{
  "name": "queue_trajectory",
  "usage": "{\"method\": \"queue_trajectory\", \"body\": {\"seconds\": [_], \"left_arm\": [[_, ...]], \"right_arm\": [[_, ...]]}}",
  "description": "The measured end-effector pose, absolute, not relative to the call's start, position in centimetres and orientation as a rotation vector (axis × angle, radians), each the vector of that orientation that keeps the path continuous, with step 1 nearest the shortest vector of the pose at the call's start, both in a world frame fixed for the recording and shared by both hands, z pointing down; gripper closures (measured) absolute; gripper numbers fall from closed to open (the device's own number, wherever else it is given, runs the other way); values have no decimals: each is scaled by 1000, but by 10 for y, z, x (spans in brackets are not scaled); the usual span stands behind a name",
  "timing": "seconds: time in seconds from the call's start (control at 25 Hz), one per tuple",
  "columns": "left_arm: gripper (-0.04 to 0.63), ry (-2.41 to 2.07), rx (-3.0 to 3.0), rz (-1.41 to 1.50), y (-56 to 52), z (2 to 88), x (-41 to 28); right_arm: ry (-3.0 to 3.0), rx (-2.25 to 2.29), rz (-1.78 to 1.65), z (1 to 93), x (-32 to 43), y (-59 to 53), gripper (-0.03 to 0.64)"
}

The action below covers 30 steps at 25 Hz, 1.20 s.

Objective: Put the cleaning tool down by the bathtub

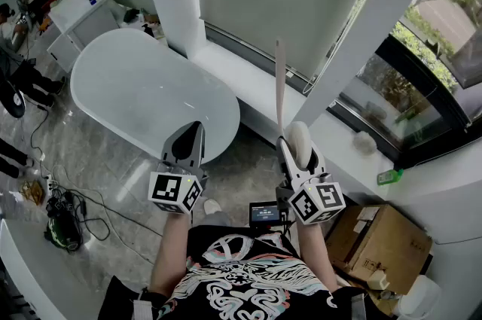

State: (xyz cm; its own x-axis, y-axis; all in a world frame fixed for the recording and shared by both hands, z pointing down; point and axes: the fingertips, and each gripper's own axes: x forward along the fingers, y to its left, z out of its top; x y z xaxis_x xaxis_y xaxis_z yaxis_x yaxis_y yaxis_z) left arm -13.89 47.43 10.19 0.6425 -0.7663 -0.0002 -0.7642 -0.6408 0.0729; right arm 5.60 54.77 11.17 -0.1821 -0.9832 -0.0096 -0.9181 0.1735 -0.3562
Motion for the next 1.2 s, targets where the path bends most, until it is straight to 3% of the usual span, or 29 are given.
{"method": "queue_trajectory", "body": {"seconds": [0.24,1.2], "left_arm": [[578,-1280,2809,-47,522,107,-118],[578,-1381,2804,7,552,104,-153]], "right_arm": [[2176,-1859,-384,118,80,593,376],[2201,-1780,-408,123,53,616,376]]}}
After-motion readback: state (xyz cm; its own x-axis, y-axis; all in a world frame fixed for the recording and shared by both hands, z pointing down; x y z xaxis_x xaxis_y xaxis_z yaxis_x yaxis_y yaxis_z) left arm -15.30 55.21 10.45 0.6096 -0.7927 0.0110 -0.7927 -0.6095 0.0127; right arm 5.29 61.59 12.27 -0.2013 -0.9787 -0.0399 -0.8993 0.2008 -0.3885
